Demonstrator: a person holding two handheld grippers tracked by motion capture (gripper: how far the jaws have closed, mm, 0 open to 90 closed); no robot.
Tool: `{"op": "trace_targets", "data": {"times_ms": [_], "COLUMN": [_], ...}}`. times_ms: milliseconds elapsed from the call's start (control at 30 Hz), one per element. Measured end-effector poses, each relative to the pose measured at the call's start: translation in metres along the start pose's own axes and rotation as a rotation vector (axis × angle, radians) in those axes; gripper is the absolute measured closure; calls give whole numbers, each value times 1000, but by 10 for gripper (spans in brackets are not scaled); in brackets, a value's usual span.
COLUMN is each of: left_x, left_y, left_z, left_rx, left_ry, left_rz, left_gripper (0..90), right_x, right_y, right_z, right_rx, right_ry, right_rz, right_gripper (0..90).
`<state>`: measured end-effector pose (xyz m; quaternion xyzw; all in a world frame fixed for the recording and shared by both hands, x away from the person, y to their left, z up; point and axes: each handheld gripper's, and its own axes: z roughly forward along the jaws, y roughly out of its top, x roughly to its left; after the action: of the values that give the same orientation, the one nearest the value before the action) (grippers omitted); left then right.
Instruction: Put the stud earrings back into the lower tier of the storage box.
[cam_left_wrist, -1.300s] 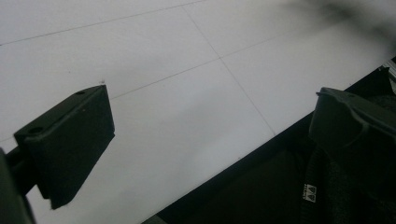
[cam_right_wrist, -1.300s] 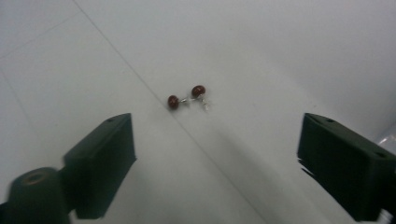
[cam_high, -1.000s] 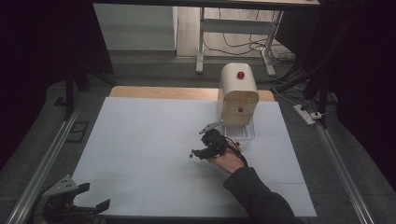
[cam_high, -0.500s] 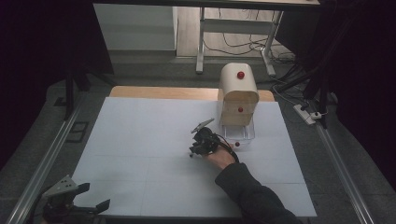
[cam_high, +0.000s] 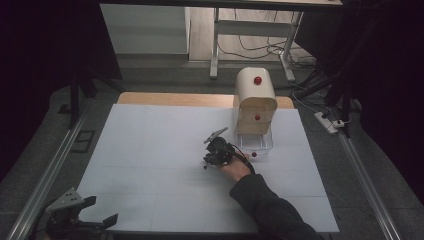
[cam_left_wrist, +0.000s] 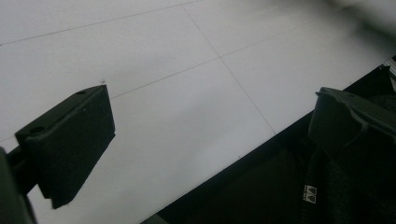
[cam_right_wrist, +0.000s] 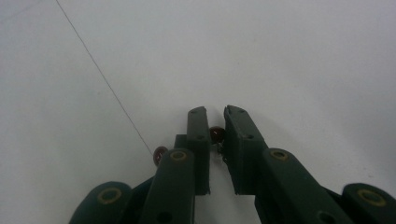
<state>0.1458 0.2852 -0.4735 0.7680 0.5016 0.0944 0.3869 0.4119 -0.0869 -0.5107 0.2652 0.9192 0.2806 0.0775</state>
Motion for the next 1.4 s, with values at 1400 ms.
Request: {"op": "trace_targets", "data": {"times_ms": [1400], "left_x": [0], "left_y": [1], "left_z": [2], "left_rx": [14], "left_ry": [-8], "left_rz": [-3], "left_gripper": [24], "right_x": [-61], "right_y": [-15], "right_z": [-108], "right_rx": [-208], "right_ry": [-122], "right_rz": [180], "right_gripper": [800]}}
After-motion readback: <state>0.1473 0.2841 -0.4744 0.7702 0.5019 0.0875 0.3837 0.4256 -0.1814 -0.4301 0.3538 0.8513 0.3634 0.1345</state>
